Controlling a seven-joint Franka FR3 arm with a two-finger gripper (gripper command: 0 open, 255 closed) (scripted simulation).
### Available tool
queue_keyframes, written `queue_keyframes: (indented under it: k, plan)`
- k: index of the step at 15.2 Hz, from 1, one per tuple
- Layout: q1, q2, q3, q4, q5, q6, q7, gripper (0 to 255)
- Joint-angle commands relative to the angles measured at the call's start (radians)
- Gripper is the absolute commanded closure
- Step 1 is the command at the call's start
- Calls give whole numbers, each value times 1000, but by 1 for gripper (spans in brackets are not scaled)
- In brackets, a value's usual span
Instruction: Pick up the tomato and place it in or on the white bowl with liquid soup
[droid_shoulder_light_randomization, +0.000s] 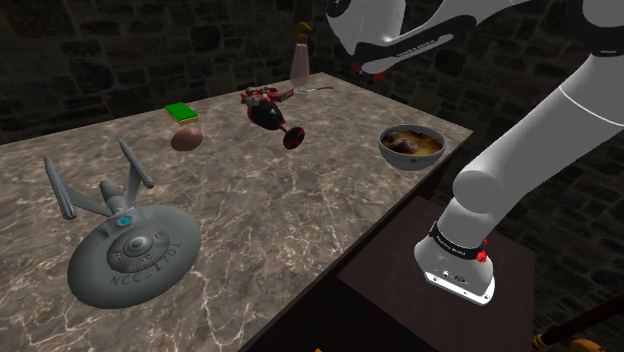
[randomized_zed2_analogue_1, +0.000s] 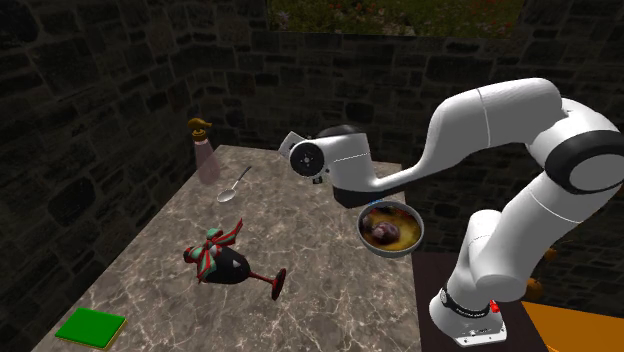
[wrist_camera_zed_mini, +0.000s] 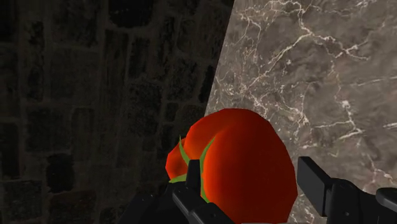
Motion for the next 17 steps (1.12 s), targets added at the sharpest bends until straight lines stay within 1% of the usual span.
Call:
queue_keyframes:
  k: [1, 5, 9, 13, 17]
  plan:
    - [11, -78, 6, -71, 18, -11, -2, 255]
    - [46, -232, 27, -200, 64, -50, -8, 255]
    - [92, -391, 54, -313, 124, -108, -25, 255]
    - [151, -552, 91, -409, 196, -188, -50, 255]
    - [222, -711, 142, -483, 281, -293, -80, 255]
